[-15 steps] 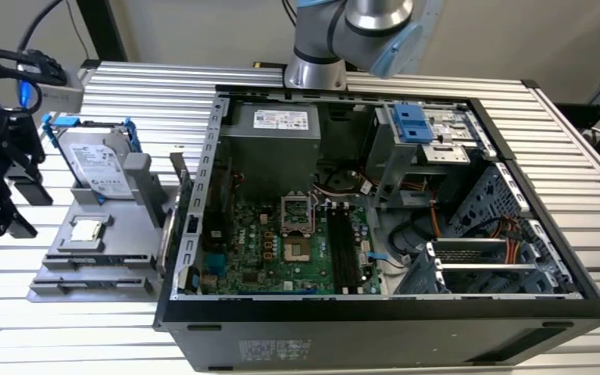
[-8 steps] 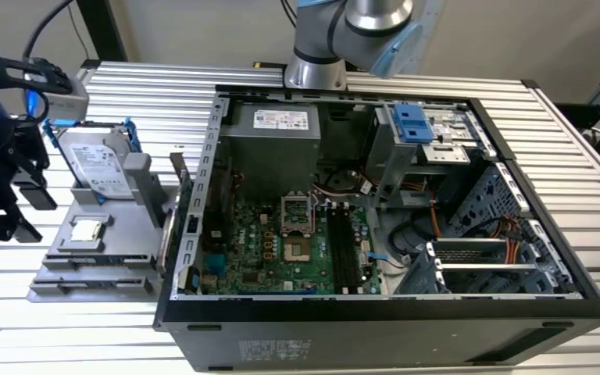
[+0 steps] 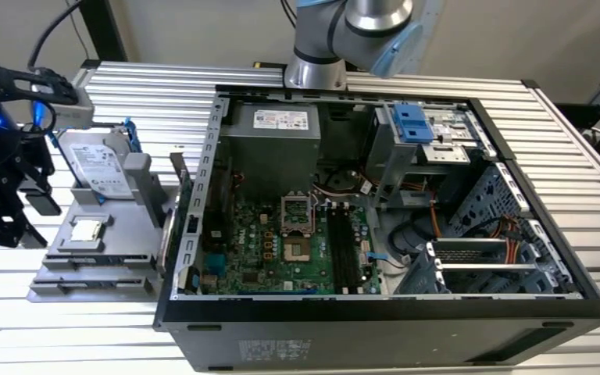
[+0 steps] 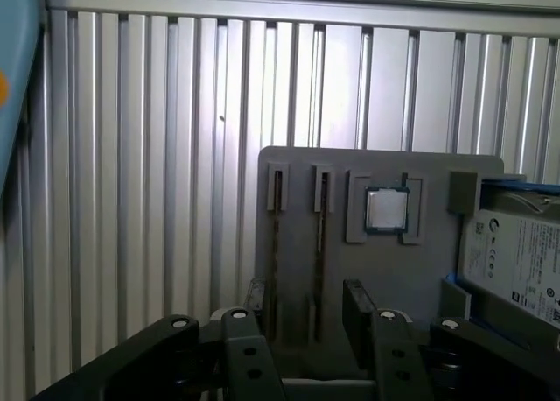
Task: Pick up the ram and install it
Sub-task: 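Pick up the ram and move it above insertion slot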
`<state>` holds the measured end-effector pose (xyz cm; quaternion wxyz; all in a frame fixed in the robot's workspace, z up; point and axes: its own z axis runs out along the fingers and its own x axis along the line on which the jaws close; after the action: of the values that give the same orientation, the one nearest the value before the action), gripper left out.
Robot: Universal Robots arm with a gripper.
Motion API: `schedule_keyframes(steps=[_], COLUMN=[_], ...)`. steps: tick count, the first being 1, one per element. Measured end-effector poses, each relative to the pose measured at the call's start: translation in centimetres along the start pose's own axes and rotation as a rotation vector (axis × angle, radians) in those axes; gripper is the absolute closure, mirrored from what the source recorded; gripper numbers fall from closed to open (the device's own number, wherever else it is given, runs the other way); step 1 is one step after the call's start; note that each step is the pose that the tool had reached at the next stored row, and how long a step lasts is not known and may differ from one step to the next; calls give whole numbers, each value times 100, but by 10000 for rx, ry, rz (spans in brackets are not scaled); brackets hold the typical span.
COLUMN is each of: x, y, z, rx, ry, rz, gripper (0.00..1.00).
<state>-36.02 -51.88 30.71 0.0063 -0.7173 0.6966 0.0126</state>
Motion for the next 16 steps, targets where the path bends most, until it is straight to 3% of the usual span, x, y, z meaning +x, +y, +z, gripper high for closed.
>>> schedule_keyframes(steps=[16], x=[10], y=[-2], z=[247], rx=[0], ry=[0], rz=[0], gripper=[0])
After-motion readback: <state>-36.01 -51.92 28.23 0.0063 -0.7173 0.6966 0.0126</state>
